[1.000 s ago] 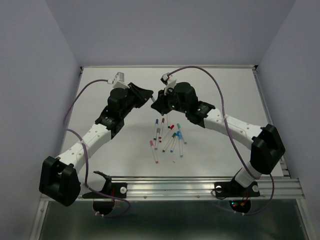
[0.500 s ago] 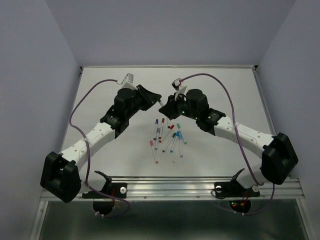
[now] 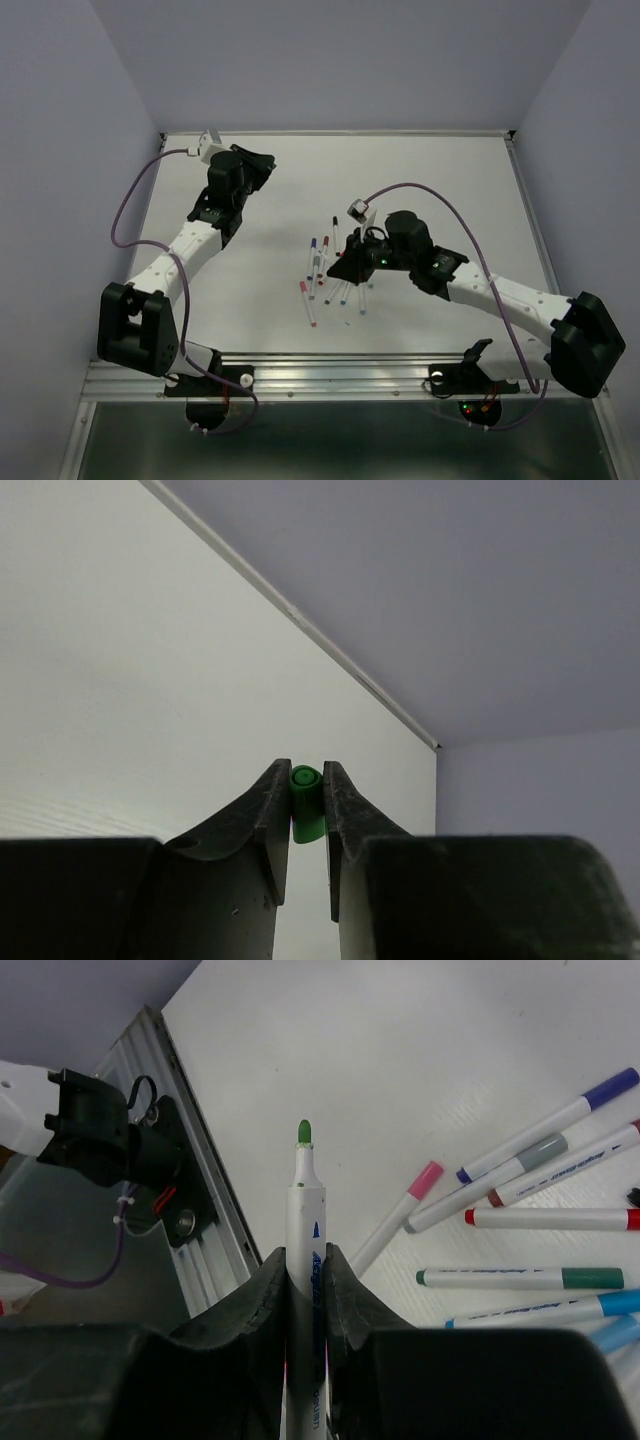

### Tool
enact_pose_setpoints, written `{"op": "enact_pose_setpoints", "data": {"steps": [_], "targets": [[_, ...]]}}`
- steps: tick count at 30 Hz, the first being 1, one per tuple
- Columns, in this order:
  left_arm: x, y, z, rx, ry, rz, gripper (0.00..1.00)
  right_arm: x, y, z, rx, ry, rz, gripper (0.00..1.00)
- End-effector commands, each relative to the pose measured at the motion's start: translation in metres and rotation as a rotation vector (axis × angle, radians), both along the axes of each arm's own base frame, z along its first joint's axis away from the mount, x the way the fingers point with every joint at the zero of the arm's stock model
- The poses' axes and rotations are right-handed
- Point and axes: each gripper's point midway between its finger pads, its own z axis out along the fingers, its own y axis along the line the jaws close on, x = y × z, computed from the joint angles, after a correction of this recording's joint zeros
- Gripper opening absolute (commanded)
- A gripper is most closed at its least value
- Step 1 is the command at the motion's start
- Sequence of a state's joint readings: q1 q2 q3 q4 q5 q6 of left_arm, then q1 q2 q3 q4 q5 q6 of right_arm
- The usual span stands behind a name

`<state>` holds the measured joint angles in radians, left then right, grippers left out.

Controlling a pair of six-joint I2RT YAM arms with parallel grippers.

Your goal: Open the pen caps

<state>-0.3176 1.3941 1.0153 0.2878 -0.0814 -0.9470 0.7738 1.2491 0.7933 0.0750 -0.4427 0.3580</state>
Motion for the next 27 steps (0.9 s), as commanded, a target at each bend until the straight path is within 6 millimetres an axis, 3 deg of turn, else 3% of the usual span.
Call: {"op": "enact_pose_setpoints", "data": {"steps": [1,5,6,7,9,10,12,14,16,21,22,27], "targets": [[0.012,0.02,0.033,0.011,-0.092,0.107,0.0,-0.001,0.001,0.009,0.029,0.012,-0.003,0.01],[0.012,0.027,0.004,0.106,0.002,0.095,0.0,0.057,-0.033,-0.007,-0.025,0.059,-0.274,0.01],[0.01,0.029,-0.021,0.161,0.086,0.088,0.0,0.068,-0.043,-0.011,-0.021,0.097,-0.329,0.01],[0.008,0.03,-0.031,0.2,0.121,0.078,0.0,0.089,-0.065,-0.017,-0.03,0.111,-0.415,0.01],[0.004,0.038,-0.055,0.284,0.207,0.084,0.0,0.11,-0.089,-0.03,-0.083,0.118,-0.534,0.01],[-0.001,0.045,-0.076,0.332,0.283,0.096,0.0,0.121,-0.109,-0.05,-0.171,0.126,-0.617,0.01],[-0.009,0.054,-0.103,0.401,0.366,0.096,0.0,0.139,-0.139,-0.064,-0.246,0.122,-0.719,0.01],[-0.012,0.056,-0.115,0.436,0.399,0.084,0.0,0.155,-0.161,-0.083,-0.325,0.124,-0.799,0.01],[-0.014,0.057,-0.131,0.473,0.44,0.065,0.01,0.167,-0.177,-0.102,-0.426,0.099,-0.84,0.04],[-0.013,0.056,-0.165,0.562,0.551,0.002,0.02,0.186,-0.208,-0.116,-0.574,0.05,-0.934,0.1],[-0.014,0.057,-0.174,0.583,0.584,-0.005,0.02,0.187,-0.211,-0.117,-0.599,0.036,-0.934,0.15],[-0.015,0.059,-0.192,0.607,0.63,-0.017,0.04,0.186,-0.228,-0.134,-0.683,0.05,-0.966,0.2]]}}
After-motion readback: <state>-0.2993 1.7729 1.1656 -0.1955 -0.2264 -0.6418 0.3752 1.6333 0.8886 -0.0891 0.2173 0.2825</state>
